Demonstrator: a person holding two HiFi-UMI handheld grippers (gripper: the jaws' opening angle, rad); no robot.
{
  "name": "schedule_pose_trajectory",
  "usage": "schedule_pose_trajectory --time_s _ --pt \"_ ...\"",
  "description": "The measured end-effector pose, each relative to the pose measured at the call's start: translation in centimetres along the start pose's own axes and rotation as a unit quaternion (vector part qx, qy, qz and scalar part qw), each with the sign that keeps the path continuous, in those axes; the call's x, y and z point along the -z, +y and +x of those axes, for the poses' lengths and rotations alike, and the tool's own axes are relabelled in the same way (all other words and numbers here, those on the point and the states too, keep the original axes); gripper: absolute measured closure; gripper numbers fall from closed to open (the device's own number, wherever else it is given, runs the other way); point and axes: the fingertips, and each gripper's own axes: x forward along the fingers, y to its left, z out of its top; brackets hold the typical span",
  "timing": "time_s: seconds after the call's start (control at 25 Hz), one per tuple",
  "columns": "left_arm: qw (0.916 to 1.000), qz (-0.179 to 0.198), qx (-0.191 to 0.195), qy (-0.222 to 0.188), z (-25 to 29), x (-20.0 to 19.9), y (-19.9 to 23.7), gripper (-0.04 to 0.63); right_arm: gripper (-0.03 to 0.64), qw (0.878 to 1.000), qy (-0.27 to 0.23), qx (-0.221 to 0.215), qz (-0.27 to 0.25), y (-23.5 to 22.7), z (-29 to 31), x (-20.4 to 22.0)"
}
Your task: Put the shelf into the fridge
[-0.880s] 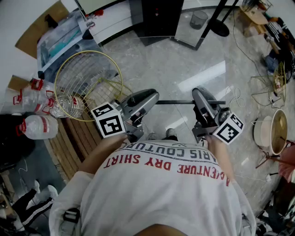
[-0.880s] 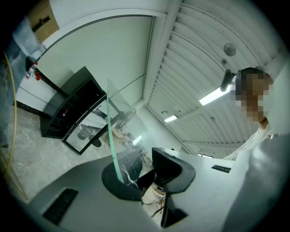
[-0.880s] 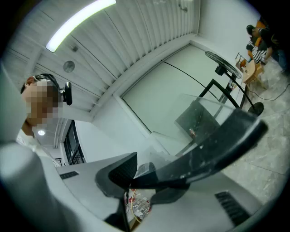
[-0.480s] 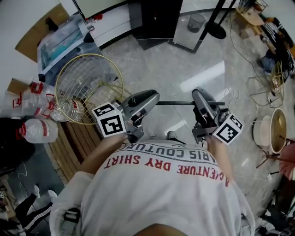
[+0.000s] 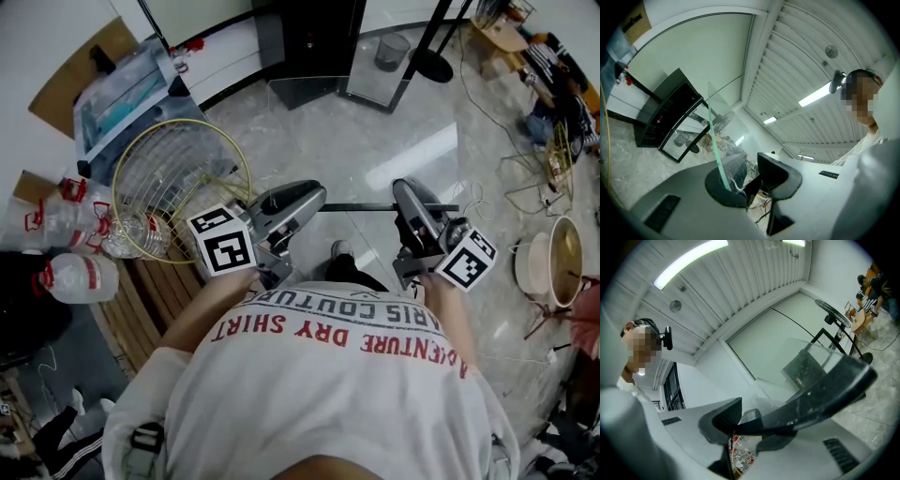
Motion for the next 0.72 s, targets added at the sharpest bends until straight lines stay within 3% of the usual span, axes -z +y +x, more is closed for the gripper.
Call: schedule_pose_trajectory --time_s 0.4,0.72 --pt "0.9999 0.011 0.006 0.0 1.4 -1.0 1.0 0.497 0.522 1.0 -0.001 -0.012 -0.026 -1.2 1.1 -1.3" --pt "0.9998 0.012 -0.014 -0.003 4.1 -3.2 4.5 0.497 0.522 1.0 0.002 -0.024 -0.012 -5.4 4.0 -2.9"
